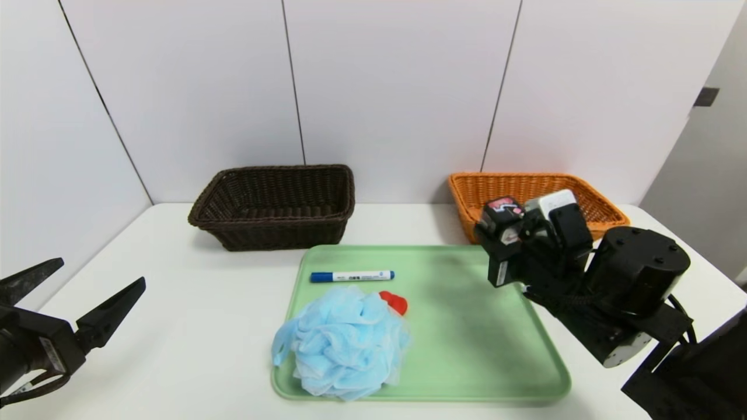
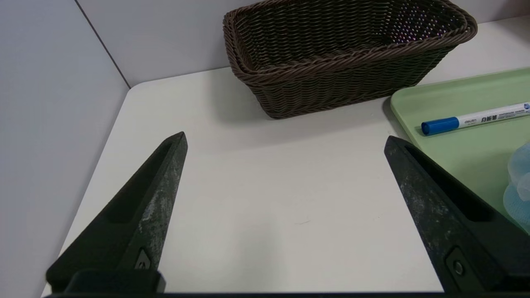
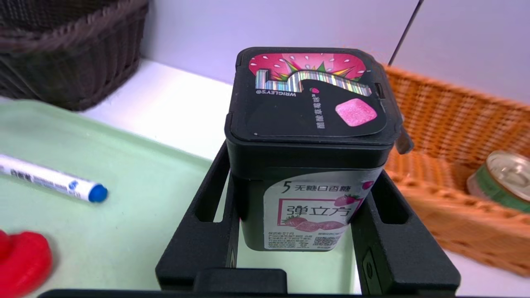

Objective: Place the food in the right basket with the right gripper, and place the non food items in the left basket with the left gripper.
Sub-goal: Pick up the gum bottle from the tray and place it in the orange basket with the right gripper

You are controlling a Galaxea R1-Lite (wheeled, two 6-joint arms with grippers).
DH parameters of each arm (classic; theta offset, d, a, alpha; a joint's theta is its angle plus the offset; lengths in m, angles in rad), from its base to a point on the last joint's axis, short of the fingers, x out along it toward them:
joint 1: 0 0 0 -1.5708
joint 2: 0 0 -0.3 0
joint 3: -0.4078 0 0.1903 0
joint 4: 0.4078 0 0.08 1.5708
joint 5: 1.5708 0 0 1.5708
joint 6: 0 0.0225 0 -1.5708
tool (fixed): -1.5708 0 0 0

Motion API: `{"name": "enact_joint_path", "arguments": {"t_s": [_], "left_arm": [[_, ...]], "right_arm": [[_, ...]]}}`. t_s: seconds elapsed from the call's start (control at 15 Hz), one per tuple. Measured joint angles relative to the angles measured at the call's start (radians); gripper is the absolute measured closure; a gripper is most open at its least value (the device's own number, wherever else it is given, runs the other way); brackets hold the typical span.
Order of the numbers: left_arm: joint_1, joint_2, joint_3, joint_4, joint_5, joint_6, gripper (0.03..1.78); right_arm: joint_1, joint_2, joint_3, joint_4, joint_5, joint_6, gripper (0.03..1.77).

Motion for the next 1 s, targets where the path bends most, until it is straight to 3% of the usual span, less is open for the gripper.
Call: {"name": "enact_joint_path", "arguments": {"t_s": [0.27, 0.67, 1.0], "left_arm": [[0.0, 0.003, -0.005, 0.0, 0.0, -0.001, 0.12], [0.0, 0.017, -0.013, 0.004, 0.002, -0.001, 0.12], [0.0, 0.03, -0.016, 0.005, 0.003, -0.001, 0.12]], "right_arm": [[-0.044, -0.073, -0.183, 0.206, 0.003, -0.003, 1.06], [-0.199, -0.063, -0.526, 0.672, 0.005, 0.011, 1.06], [-0.259, 0.063, -0.641, 0.747, 0.007, 0.013, 1.06]]}}
